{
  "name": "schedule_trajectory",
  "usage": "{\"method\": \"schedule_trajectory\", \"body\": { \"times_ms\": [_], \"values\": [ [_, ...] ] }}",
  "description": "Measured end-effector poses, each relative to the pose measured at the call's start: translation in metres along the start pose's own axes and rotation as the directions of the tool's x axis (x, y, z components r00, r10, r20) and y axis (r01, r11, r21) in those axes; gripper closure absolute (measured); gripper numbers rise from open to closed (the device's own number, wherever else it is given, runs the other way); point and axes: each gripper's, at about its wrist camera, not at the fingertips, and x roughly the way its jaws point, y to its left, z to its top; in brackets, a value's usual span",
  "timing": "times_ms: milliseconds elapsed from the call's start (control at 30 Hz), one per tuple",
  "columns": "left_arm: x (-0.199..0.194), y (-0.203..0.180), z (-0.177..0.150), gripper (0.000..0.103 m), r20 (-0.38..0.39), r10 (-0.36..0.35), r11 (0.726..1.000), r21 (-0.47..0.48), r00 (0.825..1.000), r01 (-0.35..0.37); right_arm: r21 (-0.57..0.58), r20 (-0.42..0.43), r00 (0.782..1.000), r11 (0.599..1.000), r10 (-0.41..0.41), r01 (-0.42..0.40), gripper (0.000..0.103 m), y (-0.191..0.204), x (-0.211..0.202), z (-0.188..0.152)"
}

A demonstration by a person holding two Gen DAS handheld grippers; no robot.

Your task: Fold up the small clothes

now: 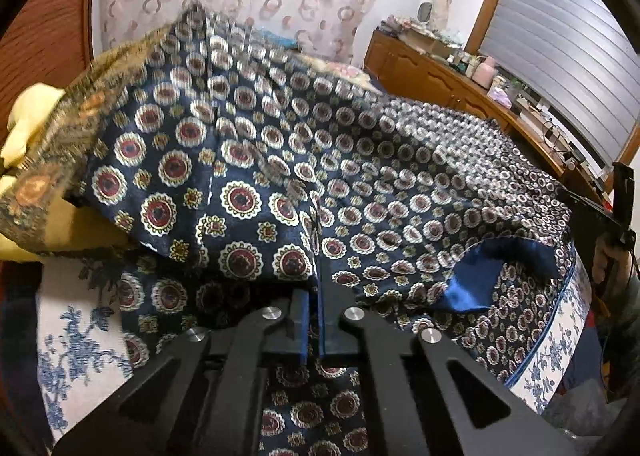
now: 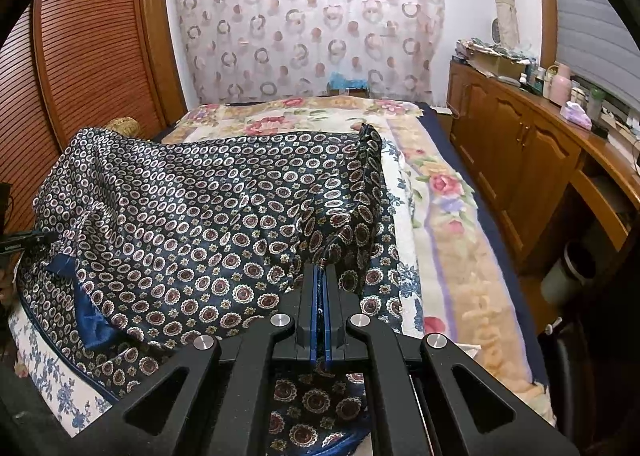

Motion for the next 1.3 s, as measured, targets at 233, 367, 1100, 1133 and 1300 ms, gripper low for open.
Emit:
{"method": "schedule_trajectory", "body": {
  "times_ms": [233,367,1100,1133,1300],
  "values": [
    [-0.051,-0.006,-0.006,0.101,0.097,-0.026,1.0,0.008,0.995,0.026,0.003,0.026,1.0,1.0,-0.011,0.011,0.101,-0.008,-0.015,0.001],
    [-0.064,-0.009,-0.017,0.101,0.095,-0.035,0.999,0.022,0.995,0.033,0.001,0.019,1.0,1.0,-0.024,0.024,0.101,-0.008,-0.026,-0.003],
    [-0.089,-0.005,-0.037,0.063,0.127,0.081,0.996,0.025,0.989,-0.085,-0.101,-0.007,0.998,0.993,-0.058,0.057,0.051,0.022,-0.04,0.007],
    [-0.089,-0.003,-0.038,0.062,0.127,0.087,0.996,0.022,0.988,-0.091,-0.108,-0.007,0.999,0.993,-0.05,0.049,0.049,0.027,-0.039,0.008],
    [-0.087,0.004,-0.035,0.04,0.133,0.125,0.992,0.011,0.983,-0.128,-0.133,-0.018,1.0,0.991,-0.004,0.002,0.049,0.052,-0.024,0.008]
  ]
}}
